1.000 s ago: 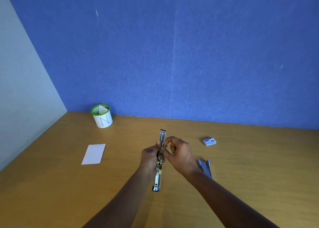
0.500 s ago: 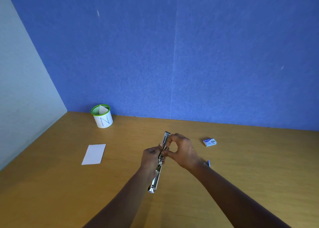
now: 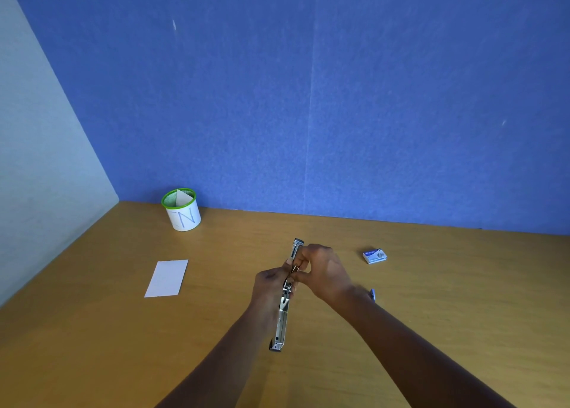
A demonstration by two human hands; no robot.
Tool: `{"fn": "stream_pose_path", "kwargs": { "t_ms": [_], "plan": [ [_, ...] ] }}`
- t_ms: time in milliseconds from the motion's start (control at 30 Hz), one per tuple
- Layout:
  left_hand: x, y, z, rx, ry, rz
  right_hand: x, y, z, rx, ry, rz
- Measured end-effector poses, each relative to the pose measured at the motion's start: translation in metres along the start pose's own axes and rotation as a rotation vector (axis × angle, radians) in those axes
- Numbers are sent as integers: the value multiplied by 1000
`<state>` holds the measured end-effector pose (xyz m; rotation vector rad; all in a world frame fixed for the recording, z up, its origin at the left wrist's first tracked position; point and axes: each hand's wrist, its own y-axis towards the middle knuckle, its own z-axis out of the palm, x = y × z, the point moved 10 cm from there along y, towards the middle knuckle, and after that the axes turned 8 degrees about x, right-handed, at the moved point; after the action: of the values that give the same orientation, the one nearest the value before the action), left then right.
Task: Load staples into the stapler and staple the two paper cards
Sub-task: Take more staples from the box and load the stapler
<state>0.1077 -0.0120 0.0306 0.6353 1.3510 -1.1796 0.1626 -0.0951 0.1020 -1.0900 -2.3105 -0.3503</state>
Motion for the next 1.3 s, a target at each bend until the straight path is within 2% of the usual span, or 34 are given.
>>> {"fn": "stream_pose_path", "kwargs": {
  "t_ms": [433, 567, 667, 833, 900, 1100, 1233, 1300],
  "plan": [
    [4, 1, -11, -88, 106, -6, 17, -13, 0, -52, -165, -39],
    [1, 3, -14, -147, 44, -46, 33, -22, 12, -63, -214, -151],
    [0, 3, -15, -167, 21, -68, 38, -28, 12, -162, -244, -193],
    [5, 0, -9, -155, -57, -116, 33, -34, 15, -211, -276, -180],
    [10, 0, -7, -130, -85, -141, 27, -33, 14, -197, -131, -188],
    [9, 1, -5, -46, -132, -150, 0, -29, 19, 41, 524, -74],
    [13, 2, -6, -45, -131, -142, -12, -32, 38, 286, 772, 163],
    [14, 1, -5, -40, -122, -147, -22, -32, 45, 349, 826, 266]
  ]
}}
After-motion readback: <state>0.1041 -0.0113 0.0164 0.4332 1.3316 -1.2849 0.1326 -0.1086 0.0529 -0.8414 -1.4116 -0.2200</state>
